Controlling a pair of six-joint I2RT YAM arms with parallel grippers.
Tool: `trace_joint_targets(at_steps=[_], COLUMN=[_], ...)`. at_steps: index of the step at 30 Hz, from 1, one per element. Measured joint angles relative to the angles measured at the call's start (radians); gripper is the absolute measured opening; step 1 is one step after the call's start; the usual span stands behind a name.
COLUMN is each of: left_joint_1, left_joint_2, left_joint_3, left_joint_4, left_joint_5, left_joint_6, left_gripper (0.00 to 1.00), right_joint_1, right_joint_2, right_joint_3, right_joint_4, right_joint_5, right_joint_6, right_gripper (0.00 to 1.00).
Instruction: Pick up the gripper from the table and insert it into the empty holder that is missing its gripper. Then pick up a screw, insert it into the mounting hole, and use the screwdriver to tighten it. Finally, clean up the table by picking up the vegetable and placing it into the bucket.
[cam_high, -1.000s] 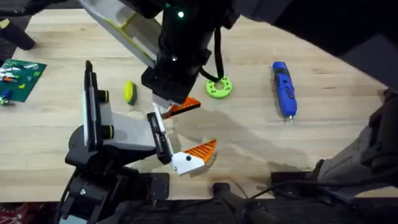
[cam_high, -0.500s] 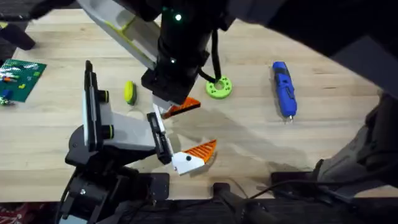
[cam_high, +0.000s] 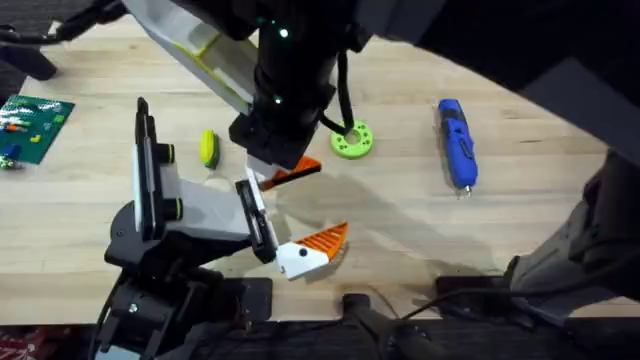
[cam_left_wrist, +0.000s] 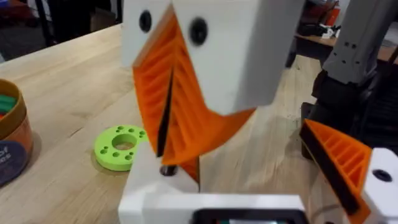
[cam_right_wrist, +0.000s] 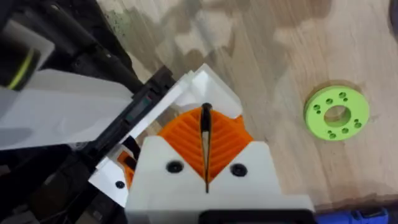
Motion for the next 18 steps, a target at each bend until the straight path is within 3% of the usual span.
trace_joint_targets(at_steps=[18], left_joint_1=[0.000], left_joint_2=[0.000], left_joint_3=[0.000], left_joint_4=[0.000], left_joint_5=[-0.002], left_joint_6=[-0.003], left_gripper=[0.982], right_joint_1=[0.000], right_joint_2=[0.000], right_joint_3=[-0.002], right_joint_4=[0.038], right_joint_5=[0.000], right_joint_6=[0.003], right_gripper=[0.036])
